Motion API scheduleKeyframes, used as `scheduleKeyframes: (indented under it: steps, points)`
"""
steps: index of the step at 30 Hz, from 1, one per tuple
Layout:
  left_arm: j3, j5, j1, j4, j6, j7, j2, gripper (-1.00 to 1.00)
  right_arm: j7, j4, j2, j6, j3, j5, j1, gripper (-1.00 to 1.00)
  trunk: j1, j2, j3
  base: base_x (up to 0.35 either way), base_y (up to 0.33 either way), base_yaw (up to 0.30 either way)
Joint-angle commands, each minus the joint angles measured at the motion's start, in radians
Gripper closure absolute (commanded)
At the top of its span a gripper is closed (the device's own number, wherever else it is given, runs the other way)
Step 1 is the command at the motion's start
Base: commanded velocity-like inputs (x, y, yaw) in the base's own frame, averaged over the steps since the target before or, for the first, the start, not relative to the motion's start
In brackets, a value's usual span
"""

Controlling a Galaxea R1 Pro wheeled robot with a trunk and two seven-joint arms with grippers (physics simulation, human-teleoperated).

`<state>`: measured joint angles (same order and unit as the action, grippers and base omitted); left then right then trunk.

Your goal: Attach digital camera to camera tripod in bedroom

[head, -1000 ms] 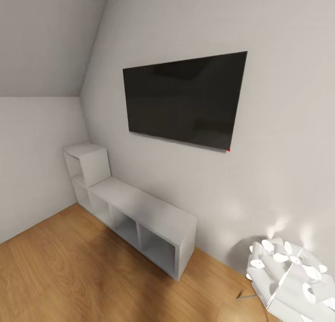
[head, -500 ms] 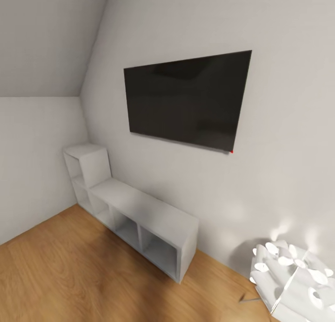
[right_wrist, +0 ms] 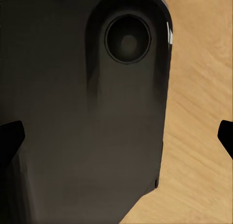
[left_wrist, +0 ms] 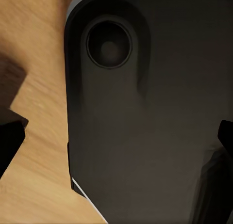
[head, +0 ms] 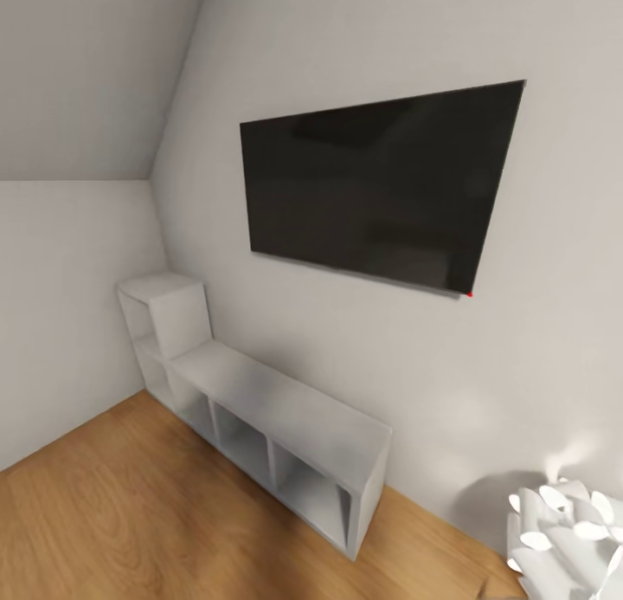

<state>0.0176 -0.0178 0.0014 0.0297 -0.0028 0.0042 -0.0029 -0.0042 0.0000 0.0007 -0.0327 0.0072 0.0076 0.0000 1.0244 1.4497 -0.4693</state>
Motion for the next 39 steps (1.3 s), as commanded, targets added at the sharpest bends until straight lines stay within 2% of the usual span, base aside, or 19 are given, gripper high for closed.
scheduleKeyframes:
  steps: [1, 7, 15, 39]
  points:
    - [0.002, -0.002, 0.000, 0.001, 0.000, 0.000, 0.000, -1.00, 0.000, 0.000, 0.000, -0.004, 0.001, 0.001, 0.000, -1.00, 0.001, 0.000, -0.001, 0.288, 0.184, 0.000]
    - [0.002, -0.002, 0.000, 0.001, 0.000, 0.001, 0.000, -1.00, 0.000, 0.000, 0.000, -0.004, 0.000, 0.002, 0.000, -1.00, 0.001, 0.000, -0.001, 0.283, 0.156, 0.000]
    - [0.002, -0.002, 0.000, 0.001, -0.001, 0.002, 0.000, -1.00, 0.000, 0.000, 0.001, -0.022, -0.003, 0.000, 0.000, -1.00, 0.001, 0.000, -0.001, 0.044, 0.015, -0.026]
    - [0.002, -0.002, 0.000, 0.001, 0.000, 0.002, 0.000, -1.00, -0.002, 0.000, 0.002, -0.030, -0.009, -0.008, 0.000, -1.00, 0.001, 0.000, -0.001, 0.001, 0.000, -0.234]
